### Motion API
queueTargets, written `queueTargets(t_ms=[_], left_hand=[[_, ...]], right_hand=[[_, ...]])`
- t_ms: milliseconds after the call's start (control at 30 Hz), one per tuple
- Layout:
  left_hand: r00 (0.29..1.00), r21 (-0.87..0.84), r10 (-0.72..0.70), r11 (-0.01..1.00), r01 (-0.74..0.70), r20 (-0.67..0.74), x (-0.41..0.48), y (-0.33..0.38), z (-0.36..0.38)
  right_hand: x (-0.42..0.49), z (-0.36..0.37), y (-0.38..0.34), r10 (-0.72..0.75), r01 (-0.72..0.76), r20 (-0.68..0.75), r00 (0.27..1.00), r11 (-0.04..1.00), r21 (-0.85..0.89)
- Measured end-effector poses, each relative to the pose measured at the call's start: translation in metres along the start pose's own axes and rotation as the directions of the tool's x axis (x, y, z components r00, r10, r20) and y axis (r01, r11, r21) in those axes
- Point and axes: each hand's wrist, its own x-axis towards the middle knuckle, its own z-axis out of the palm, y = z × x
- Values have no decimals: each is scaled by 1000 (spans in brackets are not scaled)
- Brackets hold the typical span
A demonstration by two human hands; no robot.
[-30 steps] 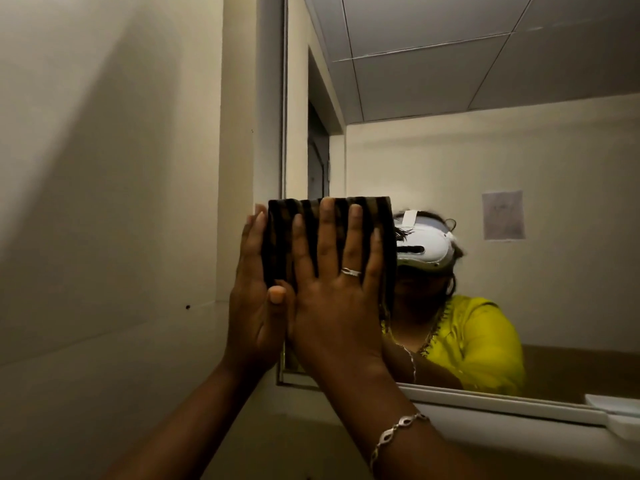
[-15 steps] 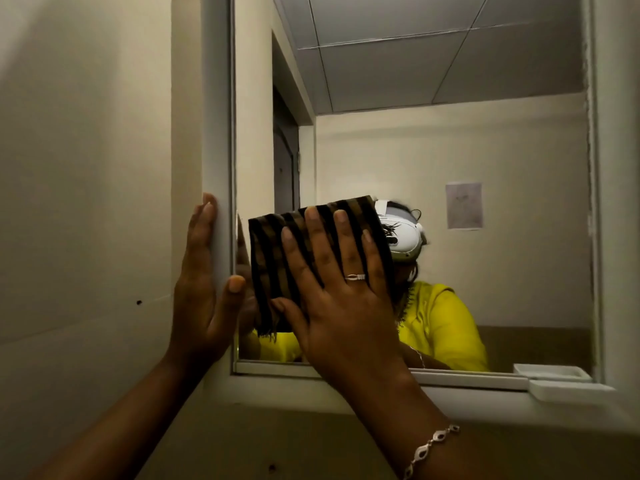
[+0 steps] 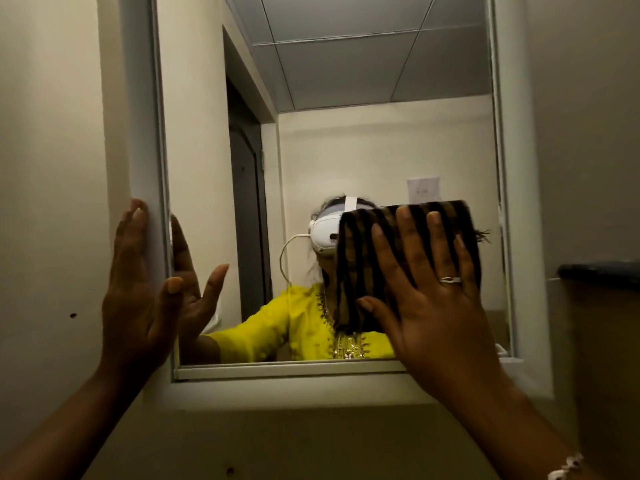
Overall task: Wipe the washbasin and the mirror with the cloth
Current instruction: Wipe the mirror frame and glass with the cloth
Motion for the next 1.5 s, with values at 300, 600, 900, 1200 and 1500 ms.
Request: queueTargets(t_ms=[300, 600, 900, 1200, 1500], left_hand=[[995, 143, -67, 988, 56, 75, -7, -27, 14], [997, -73, -37, 996, 42, 62, -5, 18, -4], [997, -128, -43, 990, 50, 61, -5, 19, -6], [993, -271, -95, 956, 109, 65, -5, 20, -7], [995, -285, -79, 954, 94, 63, -6, 18, -6]], right_hand=[[-11, -8, 32, 158, -158, 10, 987, 987, -4], [-21, 1, -20, 426, -426, -26, 904, 900, -92], [-13, 17, -89, 393, -384, 105, 914, 919, -92], [10, 29, -161, 212, -218, 113, 971, 975, 40], [9, 35, -172, -39, 32, 108, 993, 998, 61]])
